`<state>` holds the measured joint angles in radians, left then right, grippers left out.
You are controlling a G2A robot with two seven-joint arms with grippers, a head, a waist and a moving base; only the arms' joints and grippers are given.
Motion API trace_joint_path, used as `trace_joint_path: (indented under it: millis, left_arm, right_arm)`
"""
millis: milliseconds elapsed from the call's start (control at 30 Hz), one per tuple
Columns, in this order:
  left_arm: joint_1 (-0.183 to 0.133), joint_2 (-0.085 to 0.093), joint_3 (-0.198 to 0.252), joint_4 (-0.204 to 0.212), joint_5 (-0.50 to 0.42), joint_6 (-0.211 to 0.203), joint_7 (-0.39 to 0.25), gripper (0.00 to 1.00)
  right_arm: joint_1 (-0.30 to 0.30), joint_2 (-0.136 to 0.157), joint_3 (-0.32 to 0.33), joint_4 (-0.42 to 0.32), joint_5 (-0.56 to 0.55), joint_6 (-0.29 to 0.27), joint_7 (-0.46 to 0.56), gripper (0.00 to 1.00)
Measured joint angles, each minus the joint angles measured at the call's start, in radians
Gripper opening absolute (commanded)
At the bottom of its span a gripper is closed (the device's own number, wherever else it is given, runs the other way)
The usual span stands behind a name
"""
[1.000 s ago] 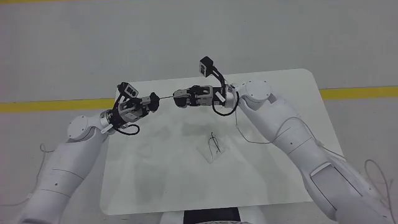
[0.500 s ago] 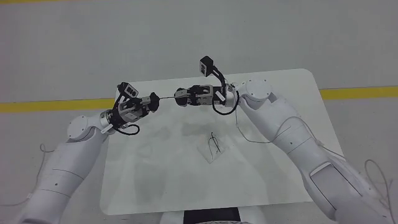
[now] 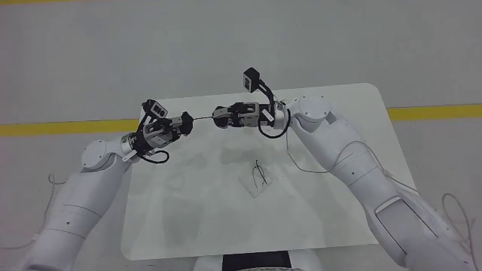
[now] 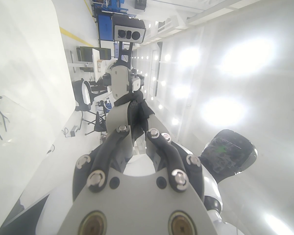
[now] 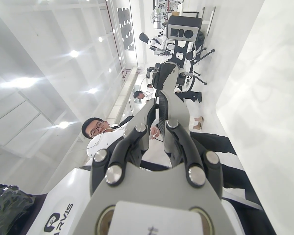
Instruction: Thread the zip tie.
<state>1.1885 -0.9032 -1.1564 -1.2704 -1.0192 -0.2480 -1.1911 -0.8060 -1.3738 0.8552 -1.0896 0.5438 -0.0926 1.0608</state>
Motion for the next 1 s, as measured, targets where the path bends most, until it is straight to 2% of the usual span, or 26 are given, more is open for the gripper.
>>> trace_joint_path:
  millis: [200, 433, 700, 1000]
  left_arm:
    - [0.000, 0.000, 0.000, 0.000, 0.000, 0.000, 0.000, 0.00]
    - [0.000, 0.000, 0.000, 0.000, 0.000, 0.000, 0.000, 0.00]
    - [0.000, 0.000, 0.000, 0.000, 0.000, 0.000, 0.000, 0.00]
    - [0.000, 0.000, 0.000, 0.000, 0.000, 0.000, 0.000, 0.00]
  right_arm:
    - [-0.007, -0.001, 0.005, -0.006, 0.003, 0.001, 0.008, 0.41]
    - [-0.008, -0.004, 0.006, -0.006, 0.003, 0.003, 0.013, 0.32]
    - [-0.008, -0.007, 0.007, -0.005, 0.000, 0.003, 0.018, 0.32]
    - [-0.008, -0.009, 0.012, -0.005, -0.009, 0.003, 0.016, 0.16]
